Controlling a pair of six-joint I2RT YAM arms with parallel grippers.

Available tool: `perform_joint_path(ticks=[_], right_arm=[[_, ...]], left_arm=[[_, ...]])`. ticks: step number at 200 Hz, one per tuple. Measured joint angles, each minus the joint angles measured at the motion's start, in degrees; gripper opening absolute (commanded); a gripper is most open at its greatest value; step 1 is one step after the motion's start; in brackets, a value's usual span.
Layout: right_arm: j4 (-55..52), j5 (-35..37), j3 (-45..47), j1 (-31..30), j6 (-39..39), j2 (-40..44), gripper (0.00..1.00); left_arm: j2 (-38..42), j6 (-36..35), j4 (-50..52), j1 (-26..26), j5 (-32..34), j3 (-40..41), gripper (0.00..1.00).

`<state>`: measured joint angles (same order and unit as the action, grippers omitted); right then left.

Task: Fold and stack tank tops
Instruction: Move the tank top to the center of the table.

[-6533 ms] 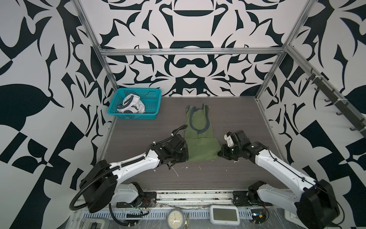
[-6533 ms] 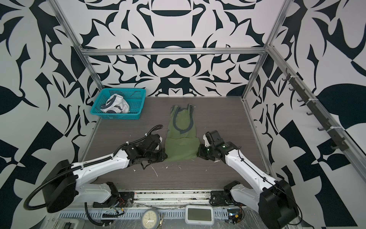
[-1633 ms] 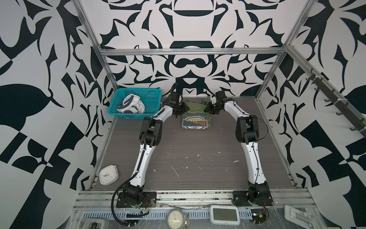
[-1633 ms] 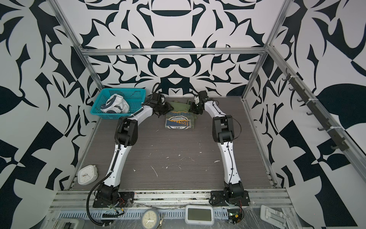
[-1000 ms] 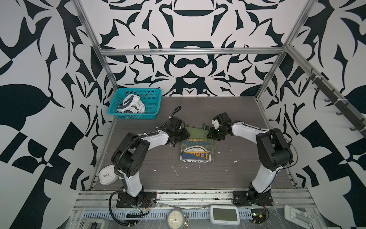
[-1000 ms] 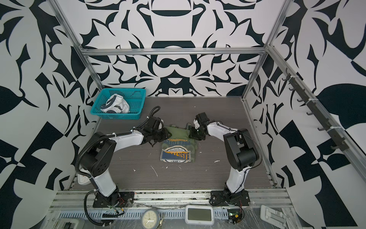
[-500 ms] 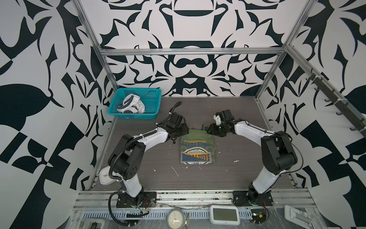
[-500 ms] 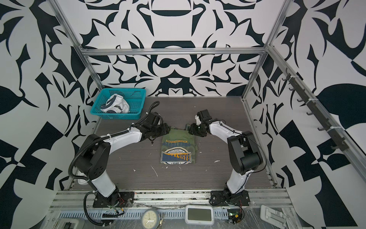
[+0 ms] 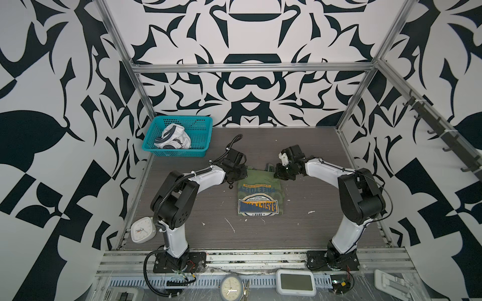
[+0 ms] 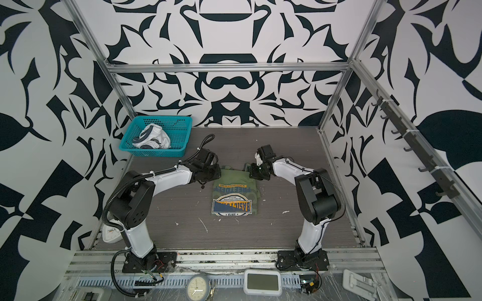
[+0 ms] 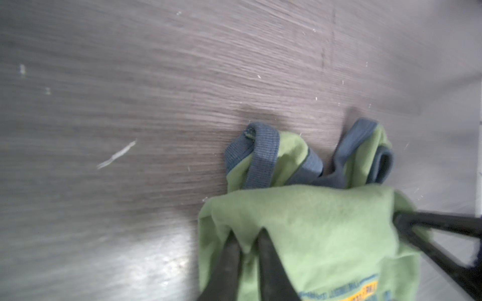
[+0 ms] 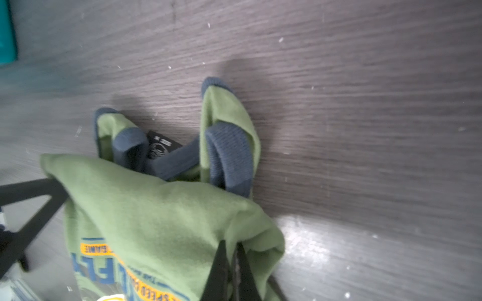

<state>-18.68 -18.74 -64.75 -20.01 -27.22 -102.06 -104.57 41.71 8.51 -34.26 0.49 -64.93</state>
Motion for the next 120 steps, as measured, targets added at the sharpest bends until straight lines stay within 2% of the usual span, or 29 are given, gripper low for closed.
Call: perform_joint_path(ticks=[29, 79, 120], right_arm=[[-0.4, -0.1, 0.0, 0.0, -0.2, 3.2, 0.0], [-0.7, -2.2, -0.5, 0.0, -2.5, 8.5, 0.0], [-0.9, -4.1, -3.7, 1.1, -4.5, 6.3, 0.0]], left_arm=[[2.1, -0.3, -0.5, 0.0, 0.4, 0.5, 0.0], [11.5, 0.0, -2.3, 0.0, 2.7, 3.4, 0.0], [10.4, -0.1, -3.6, 0.1, 4.2, 2.6, 0.0]])
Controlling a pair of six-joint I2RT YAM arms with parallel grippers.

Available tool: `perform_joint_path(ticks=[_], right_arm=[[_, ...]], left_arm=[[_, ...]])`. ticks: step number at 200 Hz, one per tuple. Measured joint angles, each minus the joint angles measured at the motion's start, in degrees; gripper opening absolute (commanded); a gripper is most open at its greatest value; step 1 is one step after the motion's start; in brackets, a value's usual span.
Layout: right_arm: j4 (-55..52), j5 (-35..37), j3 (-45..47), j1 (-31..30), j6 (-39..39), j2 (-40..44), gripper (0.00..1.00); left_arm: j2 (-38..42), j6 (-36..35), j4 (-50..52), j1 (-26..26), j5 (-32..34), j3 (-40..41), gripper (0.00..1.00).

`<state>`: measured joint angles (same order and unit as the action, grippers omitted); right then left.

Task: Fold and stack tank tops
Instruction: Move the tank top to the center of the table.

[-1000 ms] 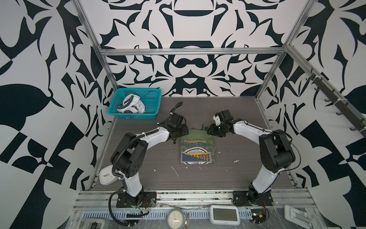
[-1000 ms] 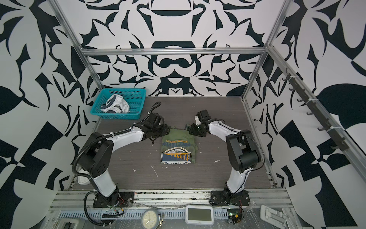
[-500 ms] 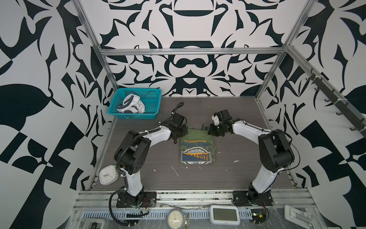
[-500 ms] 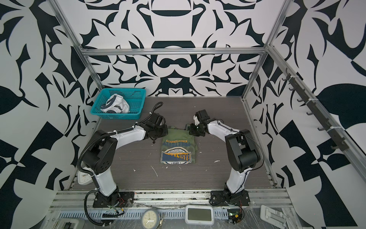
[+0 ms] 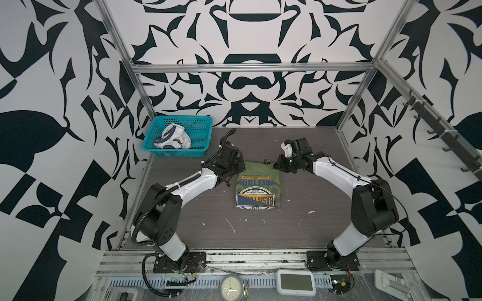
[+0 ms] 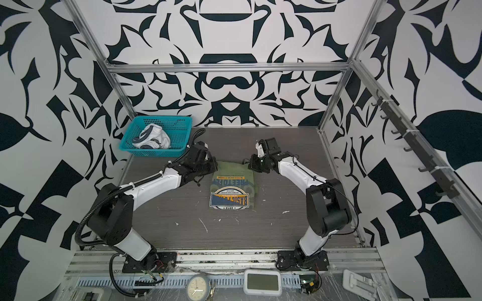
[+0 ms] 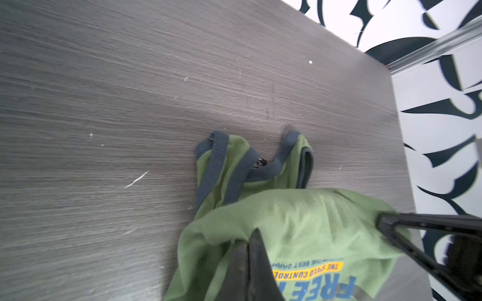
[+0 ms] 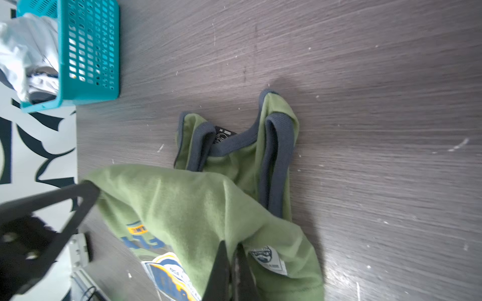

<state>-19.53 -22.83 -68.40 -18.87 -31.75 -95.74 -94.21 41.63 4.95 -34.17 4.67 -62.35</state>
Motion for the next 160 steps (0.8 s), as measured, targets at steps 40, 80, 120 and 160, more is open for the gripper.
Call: perform_joint_path(ticks=[40, 80, 120, 160], right_arm=[[0.5, -2.9, -5.5, 2.7, -1.8, -8.1, 0.0], [1.0, -3.3, -11.2, 4.6, -3.3, -17.4, 0.0], [0.8, -3.0, -18.3, 5.7, -3.7, -26.4, 0.09], [-0.1, -2.6, -23.3, 6.1, -3.4, -30.7, 0.16]], left_arm=[[-7.1, 0.0, -0.7, 1.8, -0.1, -5.4, 0.0], [-17.2, 0.0, -0.5, 4.3, -2.1, -15.4, 0.0], [-26.9, 1.0, 2.7, 6.4, -3.8, -23.6, 0.03], [-33.2, 2.3, 6.4, 8.5, -6.6, -29.7, 0.09]])
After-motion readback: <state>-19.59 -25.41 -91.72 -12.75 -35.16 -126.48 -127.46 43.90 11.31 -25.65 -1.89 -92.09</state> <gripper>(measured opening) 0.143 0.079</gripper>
